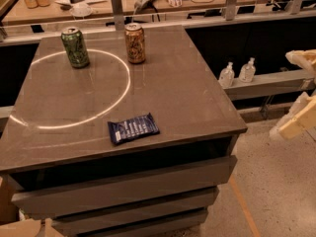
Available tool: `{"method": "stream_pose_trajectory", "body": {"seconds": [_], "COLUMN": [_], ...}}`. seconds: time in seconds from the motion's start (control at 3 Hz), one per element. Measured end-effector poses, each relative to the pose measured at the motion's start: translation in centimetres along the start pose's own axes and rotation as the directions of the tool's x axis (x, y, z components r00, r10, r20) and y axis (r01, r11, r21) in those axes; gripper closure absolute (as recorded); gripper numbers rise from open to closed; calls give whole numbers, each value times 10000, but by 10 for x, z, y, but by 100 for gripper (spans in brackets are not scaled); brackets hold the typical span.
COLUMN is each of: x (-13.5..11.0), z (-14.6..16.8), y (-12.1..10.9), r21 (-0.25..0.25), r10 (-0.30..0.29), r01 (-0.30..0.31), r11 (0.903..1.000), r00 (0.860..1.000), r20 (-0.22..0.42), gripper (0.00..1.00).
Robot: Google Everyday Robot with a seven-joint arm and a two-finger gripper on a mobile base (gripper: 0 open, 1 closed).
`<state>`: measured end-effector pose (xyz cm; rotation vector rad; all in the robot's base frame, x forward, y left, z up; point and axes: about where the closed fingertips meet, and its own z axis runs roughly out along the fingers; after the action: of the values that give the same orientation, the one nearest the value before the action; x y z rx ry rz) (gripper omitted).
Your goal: Move green can near orange can
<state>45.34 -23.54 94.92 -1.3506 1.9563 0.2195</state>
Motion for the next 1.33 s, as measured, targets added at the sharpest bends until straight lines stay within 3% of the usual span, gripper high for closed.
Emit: {"method": "stream_pose_trajectory", "body": {"seconds": [0.33,0.67,1.0,1.33], "x": [-42,-96,-101,-107], "z": [14,18,20,43], "y": [4,15,17,20], "r21": [182,-79,-157,-52], "r10": [-261,-388,-371,-222], "r01": [227,438,450,258], "r11": [9996,9990,9989,9997], "r00": [9764,9430,9405,9324], "r20": [2146,3305,3379,3607], "gripper": [0,0,0,0]}}
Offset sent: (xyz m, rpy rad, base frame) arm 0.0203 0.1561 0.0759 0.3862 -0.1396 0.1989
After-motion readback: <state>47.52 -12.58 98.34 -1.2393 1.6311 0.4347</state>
